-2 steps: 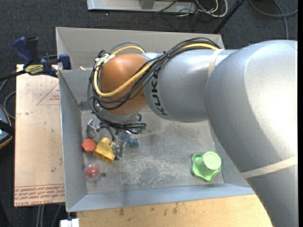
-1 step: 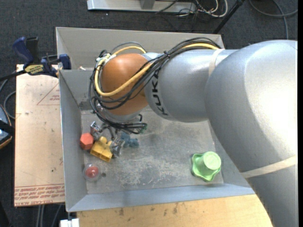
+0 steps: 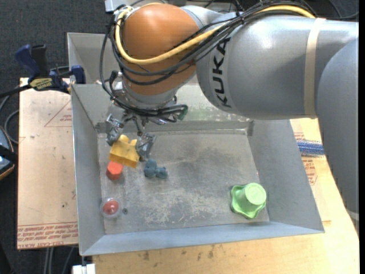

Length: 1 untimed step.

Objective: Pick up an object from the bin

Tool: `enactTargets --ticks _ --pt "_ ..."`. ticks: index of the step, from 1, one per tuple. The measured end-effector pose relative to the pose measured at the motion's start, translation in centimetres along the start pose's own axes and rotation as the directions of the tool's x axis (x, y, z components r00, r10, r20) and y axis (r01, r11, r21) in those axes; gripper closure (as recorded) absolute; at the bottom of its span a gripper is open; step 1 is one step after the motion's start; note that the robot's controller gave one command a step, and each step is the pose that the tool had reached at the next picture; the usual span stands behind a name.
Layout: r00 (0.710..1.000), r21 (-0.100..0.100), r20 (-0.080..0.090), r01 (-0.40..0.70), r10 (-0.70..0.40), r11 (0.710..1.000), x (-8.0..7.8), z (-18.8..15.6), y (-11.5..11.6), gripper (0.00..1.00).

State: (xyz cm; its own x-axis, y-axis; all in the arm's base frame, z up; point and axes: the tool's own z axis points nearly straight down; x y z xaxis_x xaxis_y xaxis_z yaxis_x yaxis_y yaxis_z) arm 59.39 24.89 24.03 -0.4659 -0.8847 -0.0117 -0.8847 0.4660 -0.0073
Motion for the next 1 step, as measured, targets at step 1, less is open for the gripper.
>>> enactTargets --ticks 1 --pt "0.981 -0.003 -0.003 0.194 -0.194 0.981 -1.34 -4.96 -2.33 1.0"
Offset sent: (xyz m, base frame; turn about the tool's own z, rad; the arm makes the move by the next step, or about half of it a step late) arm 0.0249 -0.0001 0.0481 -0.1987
